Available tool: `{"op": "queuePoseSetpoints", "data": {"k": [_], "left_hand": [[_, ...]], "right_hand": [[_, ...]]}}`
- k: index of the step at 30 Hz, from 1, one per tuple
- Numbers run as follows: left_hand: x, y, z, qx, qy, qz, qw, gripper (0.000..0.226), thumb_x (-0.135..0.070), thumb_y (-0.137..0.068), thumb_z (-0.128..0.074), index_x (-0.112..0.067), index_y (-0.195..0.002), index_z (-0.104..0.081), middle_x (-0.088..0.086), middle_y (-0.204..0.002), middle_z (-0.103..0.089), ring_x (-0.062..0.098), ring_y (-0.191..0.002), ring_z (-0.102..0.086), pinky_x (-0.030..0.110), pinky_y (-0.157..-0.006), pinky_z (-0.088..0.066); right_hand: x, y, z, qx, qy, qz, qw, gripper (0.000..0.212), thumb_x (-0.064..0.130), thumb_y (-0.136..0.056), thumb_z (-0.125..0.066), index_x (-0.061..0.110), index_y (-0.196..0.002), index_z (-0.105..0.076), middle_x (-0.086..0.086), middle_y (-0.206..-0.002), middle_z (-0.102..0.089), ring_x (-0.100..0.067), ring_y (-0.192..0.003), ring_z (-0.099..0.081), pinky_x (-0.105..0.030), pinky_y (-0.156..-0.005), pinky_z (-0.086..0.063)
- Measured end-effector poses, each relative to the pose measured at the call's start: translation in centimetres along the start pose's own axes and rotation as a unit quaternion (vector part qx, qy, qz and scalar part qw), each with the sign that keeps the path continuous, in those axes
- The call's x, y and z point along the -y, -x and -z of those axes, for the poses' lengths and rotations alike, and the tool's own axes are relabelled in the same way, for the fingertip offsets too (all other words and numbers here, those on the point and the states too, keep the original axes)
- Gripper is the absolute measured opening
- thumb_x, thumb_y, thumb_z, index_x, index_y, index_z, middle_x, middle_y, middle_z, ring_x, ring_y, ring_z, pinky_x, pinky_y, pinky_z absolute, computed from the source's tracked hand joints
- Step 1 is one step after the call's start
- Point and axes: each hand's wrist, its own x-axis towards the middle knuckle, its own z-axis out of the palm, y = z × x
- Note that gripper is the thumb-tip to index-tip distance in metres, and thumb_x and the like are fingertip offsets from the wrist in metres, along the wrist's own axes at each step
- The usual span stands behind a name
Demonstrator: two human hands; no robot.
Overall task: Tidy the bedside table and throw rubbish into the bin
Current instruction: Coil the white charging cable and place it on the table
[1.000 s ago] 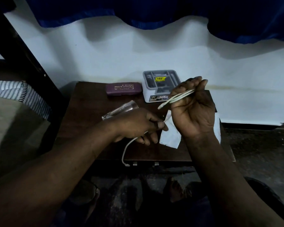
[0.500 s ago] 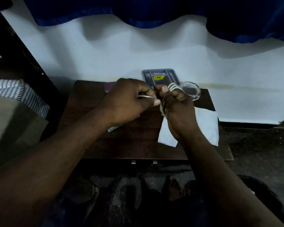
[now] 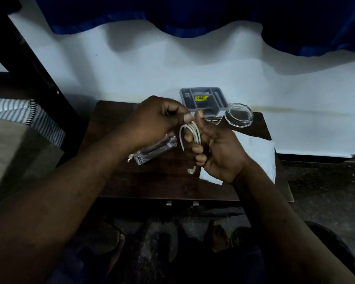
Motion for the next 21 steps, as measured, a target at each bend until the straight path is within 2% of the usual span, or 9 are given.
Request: {"op": "queuePoseSetpoints", "data": {"k": [3,6,10,13,17,18,20,21], "left_hand": [[-0.2,0.2,-0.3,0.047,0.133,0.090,0.986,0.015,-0.022,-0.100,-0.063,-0.016,-0.095,-0.075,-0.002,-0.081,-0.074,0.008,-0.071,-0.064,0.022,-0.062,-0.049],[-0.3,0.3,-0.8,0.052,0.174,0.130,0.975,0.016,-0.027,-0.101,-0.060,-0.024,-0.090,-0.072,-0.002,-0.085,-0.070,0.009,-0.073,-0.060,0.025,-0.062,-0.047],[-0.5,0.5,-1.9,0.046,0.228,0.152,0.961,0.012,-0.030,-0.101,-0.059,-0.025,-0.097,-0.069,0.003,-0.092,-0.066,0.010,-0.072,-0.058,0.024,-0.062,-0.047],[-0.4,0.4,-2.3,0.024,0.237,0.135,0.962,0.016,-0.032,-0.103,-0.058,-0.021,-0.103,-0.069,0.005,-0.091,-0.067,0.011,-0.071,-0.058,0.025,-0.061,-0.043],[0.1,0.3,-2.6,0.014,0.244,0.111,0.963,0.019,-0.029,-0.097,-0.065,-0.015,-0.105,-0.074,0.013,-0.102,-0.074,0.024,-0.096,-0.063,0.047,-0.089,-0.049],[0.2,0.3,-2.7,0.009,0.236,0.102,0.966,0.016,-0.024,-0.098,-0.066,-0.012,-0.106,-0.074,0.016,-0.103,-0.075,0.022,-0.095,-0.065,0.046,-0.092,-0.052],[0.2,0.3,-3.1,-0.014,0.222,0.091,0.971,0.011,-0.013,-0.098,-0.065,-0.010,-0.102,-0.074,0.010,-0.093,-0.075,0.012,-0.084,-0.067,0.030,-0.079,-0.056],[0.0,0.3,-3.2,-0.027,0.226,0.094,0.969,0.010,-0.012,-0.098,-0.065,-0.012,-0.098,-0.075,0.007,-0.088,-0.075,0.010,-0.078,-0.067,0.027,-0.073,-0.053]], "right_hand": [[0.5,0.3,0.5,0.054,-0.093,-0.029,0.994,0.059,0.052,-0.108,-0.030,0.012,-0.072,-0.055,0.002,-0.055,-0.036,-0.008,-0.041,-0.029,-0.021,-0.044,-0.023],[0.6,0.1,1.1,0.129,-0.180,-0.032,0.975,0.058,0.051,-0.108,-0.028,0.013,-0.072,-0.054,0.005,-0.051,-0.039,-0.007,-0.040,-0.028,-0.023,-0.047,-0.020],[0.5,-0.4,1.4,0.189,-0.264,-0.022,0.946,0.058,0.048,-0.111,-0.022,0.014,-0.075,-0.051,0.005,-0.050,-0.036,-0.008,-0.043,-0.025,-0.021,-0.045,-0.030],[0.4,-0.7,1.7,0.178,-0.284,-0.007,0.942,0.058,0.046,-0.111,-0.022,0.015,-0.074,-0.054,0.006,-0.050,-0.046,-0.007,-0.042,-0.026,-0.020,-0.045,-0.030],[0.4,-0.9,2.2,0.120,-0.289,0.005,0.950,0.056,0.044,-0.110,-0.028,0.016,-0.070,-0.055,0.006,-0.047,-0.045,-0.007,-0.038,-0.039,-0.020,-0.043,-0.028],[0.5,-0.9,2.2,0.100,-0.283,0.007,0.954,0.056,0.044,-0.110,-0.030,0.016,-0.068,-0.054,0.007,-0.046,-0.043,-0.007,-0.037,-0.039,-0.020,-0.042,-0.028],[0.6,-0.8,2.1,0.059,-0.266,0.013,0.962,0.056,0.045,-0.109,-0.033,0.016,-0.065,-0.052,0.007,-0.045,-0.040,-0.007,-0.036,-0.038,-0.020,-0.040,-0.028],[0.7,-0.8,1.9,0.033,-0.254,0.016,0.966,0.055,0.045,-0.108,-0.034,0.017,-0.064,-0.051,0.007,-0.045,-0.039,-0.007,-0.036,-0.037,-0.020,-0.040,-0.028]]}}
